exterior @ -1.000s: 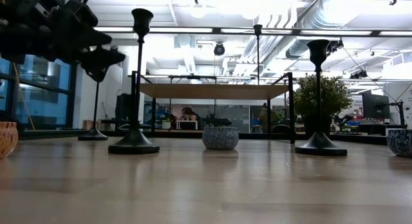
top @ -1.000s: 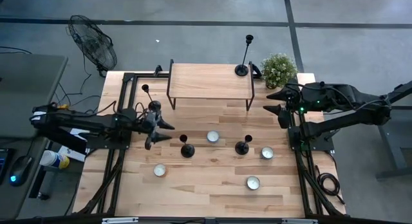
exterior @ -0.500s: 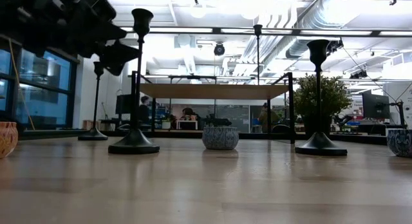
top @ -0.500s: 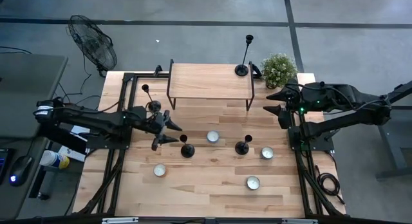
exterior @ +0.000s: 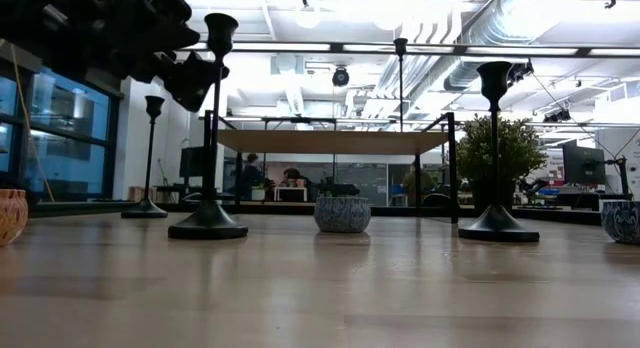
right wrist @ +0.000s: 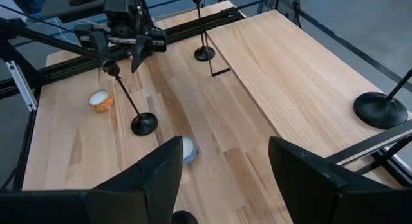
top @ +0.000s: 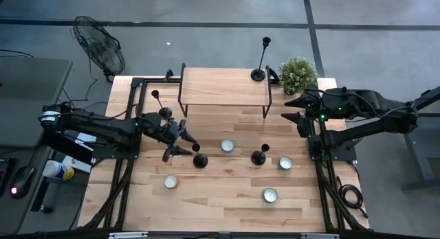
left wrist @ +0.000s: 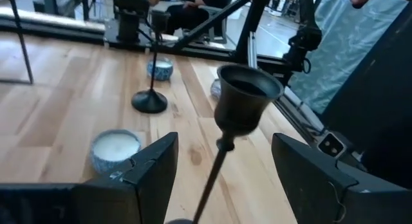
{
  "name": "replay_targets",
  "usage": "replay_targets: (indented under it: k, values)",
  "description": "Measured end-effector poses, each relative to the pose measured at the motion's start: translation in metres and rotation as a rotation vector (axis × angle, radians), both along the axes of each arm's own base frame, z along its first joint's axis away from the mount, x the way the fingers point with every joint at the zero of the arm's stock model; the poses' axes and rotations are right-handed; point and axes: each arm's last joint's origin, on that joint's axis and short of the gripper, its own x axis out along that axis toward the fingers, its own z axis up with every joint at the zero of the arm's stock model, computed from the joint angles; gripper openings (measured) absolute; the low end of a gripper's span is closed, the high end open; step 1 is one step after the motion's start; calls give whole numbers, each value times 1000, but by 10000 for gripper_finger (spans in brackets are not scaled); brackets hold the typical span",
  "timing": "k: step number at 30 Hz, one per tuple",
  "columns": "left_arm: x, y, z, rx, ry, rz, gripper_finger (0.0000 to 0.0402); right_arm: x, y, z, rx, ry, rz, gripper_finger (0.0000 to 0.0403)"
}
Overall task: Pick & Place candle stick holders
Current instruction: Put the black candle holder on the shelf
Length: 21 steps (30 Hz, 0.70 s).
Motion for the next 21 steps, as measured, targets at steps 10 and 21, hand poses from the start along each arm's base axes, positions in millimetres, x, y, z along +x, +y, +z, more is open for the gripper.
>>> replay_targets:
  k: [10,21]
  values:
    - [1,-3,4,46,-60,15,246,0,0,0,-4,1,2,222]
    - [7,-10,3,68,-94,59,246,0,0,0,-4,2,2,222]
